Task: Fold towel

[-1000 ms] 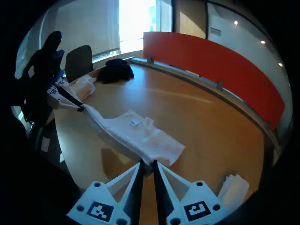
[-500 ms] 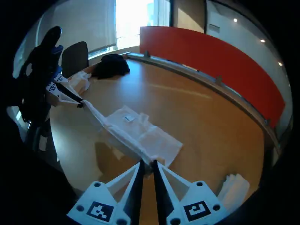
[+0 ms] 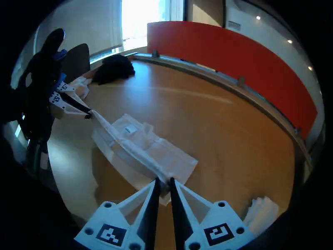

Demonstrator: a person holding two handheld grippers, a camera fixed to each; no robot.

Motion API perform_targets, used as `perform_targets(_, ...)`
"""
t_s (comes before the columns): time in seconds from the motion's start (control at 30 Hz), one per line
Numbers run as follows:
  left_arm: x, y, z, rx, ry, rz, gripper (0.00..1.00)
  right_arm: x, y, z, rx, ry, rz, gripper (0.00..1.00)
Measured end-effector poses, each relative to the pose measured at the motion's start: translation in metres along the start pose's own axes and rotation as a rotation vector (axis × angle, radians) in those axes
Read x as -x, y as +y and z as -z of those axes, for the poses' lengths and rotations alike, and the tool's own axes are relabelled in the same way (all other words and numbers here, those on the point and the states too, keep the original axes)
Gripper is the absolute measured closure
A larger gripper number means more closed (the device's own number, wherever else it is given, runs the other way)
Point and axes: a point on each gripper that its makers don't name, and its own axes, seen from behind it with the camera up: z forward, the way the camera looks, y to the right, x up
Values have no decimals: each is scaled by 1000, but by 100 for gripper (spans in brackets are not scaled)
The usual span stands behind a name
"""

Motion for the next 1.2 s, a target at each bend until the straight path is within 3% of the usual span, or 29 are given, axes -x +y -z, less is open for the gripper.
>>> perform_targets(0.4,-2,-5,-16,5,-3,-23,86,4,9,-16,15,-18,-11,82)
perform_targets(0.83,5,-9,-59,-15,1,-65,84,12,24,-52,53,-46,-24,79)
perform_targets(1.2,14,-18,-77,-56,-13,-71,70,21,36,-68,95,-71,-34,67)
